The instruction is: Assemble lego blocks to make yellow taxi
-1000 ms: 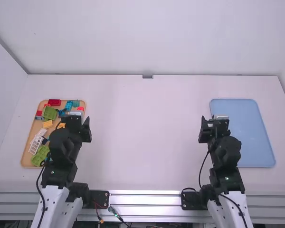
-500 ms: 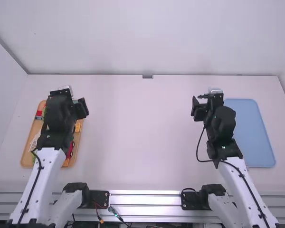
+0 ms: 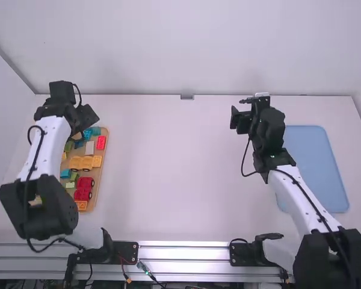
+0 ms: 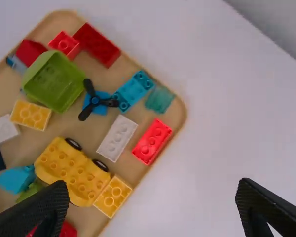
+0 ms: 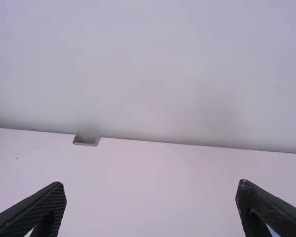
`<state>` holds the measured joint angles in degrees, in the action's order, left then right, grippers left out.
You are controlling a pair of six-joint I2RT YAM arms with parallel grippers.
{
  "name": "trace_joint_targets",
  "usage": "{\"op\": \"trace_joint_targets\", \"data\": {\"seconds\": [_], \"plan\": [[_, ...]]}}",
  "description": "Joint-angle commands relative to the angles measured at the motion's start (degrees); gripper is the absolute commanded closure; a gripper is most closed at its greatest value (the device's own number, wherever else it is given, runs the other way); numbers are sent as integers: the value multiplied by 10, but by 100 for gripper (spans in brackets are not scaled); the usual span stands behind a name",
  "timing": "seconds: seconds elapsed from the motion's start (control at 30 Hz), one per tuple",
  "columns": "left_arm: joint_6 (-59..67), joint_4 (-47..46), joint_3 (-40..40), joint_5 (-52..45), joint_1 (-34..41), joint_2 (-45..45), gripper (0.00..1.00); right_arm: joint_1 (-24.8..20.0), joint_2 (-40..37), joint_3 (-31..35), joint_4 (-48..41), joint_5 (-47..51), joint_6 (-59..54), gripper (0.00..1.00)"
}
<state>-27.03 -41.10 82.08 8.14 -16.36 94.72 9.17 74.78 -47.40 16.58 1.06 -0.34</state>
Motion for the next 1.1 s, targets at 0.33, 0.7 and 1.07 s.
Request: {"op": "trace_joint_targets", "data": {"seconds": [0.33, 0.7, 1.07], "plan": [[-125, -59, 51, 14, -23, 101, 1, 10, 63, -58, 13, 3, 1, 1], [-224, -72, -4, 19, -23, 101, 1, 10, 63, -59, 12, 3, 1, 1], [-317, -35, -73, 19, -30, 101, 1, 10, 63, -59, 8, 3, 1, 1]]}}
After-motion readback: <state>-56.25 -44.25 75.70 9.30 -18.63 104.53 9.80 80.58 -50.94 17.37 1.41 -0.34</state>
